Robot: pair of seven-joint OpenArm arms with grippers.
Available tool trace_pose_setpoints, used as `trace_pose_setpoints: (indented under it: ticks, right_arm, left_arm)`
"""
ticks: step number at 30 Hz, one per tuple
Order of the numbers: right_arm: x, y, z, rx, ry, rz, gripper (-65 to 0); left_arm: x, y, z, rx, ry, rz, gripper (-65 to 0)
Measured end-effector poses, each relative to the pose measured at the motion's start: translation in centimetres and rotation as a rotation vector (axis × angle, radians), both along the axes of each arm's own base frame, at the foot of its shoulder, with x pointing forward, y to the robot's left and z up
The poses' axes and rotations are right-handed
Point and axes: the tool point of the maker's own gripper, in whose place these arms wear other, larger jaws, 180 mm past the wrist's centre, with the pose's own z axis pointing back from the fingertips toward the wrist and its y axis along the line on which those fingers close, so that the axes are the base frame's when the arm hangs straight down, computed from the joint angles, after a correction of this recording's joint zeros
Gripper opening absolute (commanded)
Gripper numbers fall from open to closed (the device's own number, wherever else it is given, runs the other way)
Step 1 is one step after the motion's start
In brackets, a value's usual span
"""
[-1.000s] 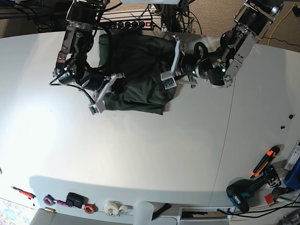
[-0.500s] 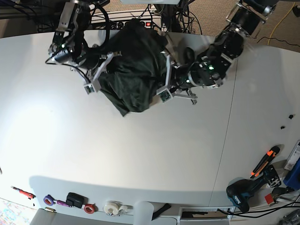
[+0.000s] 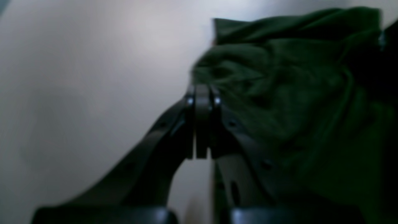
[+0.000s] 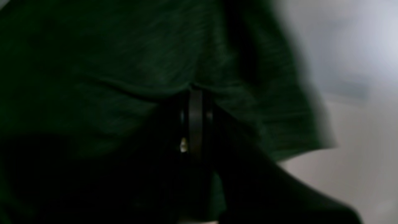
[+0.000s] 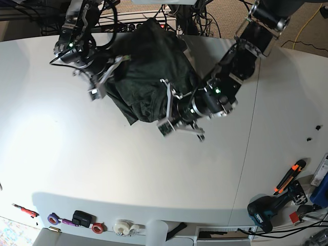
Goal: Layout the t-shirt on the table in an organized manner, then fold the t-shirt properly
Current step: 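Lift the shirt with both grippers, then open the left gripper, then carry the held shirt with the right gripper toward the table corner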
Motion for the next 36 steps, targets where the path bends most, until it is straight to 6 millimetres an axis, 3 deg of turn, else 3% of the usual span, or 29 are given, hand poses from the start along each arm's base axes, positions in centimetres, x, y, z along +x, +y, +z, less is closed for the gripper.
trace_pose_setpoints:
  ticks: [4, 7, 11, 13, 15, 18, 20, 26, 29, 31, 36]
  right_arm:
    - [3.4, -2.4, 2.7, -0.008, -0.121, -0.081, -65.0]
    - [5.3, -2.5, 4.6, 0.046, -0.190, -0.098, -50.7]
    - [7.5, 1.6, 8.9, 0.311, -0.315, -0.011, -50.3]
    - [6.8, 4.6, 9.5, 0.378, -0.315, 0.116, -58.5]
    - [5.2, 7.4, 8.4, 0.410, -0.251, 0.201, -64.9]
    - [3.1, 10.9, 7.3, 0.451, -0.182, 0.299, -65.0]
    - [2.0, 12.0, 6.4, 0.451, -0.146, 0.326, -65.0]
    - [-2.2, 11.1, 2.5, 0.412, 0.008, 0.271, -65.0]
    - [-2.8, 9.7, 1.0, 0.331, 0.007, 0.216, -65.0]
    - [-3.3, 8.0, -0.6, 0.230, 0.038, 0.159, -65.0]
    - [-1.9, 5.0, -1.0, 0.106, -0.007, 0.049, -65.0]
  left_arm:
    - [1.7, 0.1, 1.6, -0.005, -0.047, 0.023, -65.0]
    - [1.7, 0.1, 1.6, -0.007, -0.048, 0.024, -65.0]
    - [2.3, 0.3, 1.9, 0.006, -0.097, 0.030, -65.0]
    - [3.7, 1.5, 2.4, 0.016, -0.133, 0.115, -65.0]
    - [5.7, 3.6, 3.6, 0.005, -0.160, 0.229, -65.0]
    - [8.5, 7.0, 6.0, -0.026, -0.211, 0.337, -65.0]
    - [9.1, 9.5, 6.3, -0.025, -0.212, 0.388, -65.0]
    - [8.6, 14.2, 4.6, 0.023, -0.170, 0.446, -65.0]
    - [7.8, 15.7, 3.4, 0.048, -0.141, 0.452, -65.0]
    - [7.3, 16.0, 2.8, 0.061, -0.125, 0.453, -65.0]
    - [6.9, 15.5, 2.4, 0.039, -0.103, 0.446, -65.0]
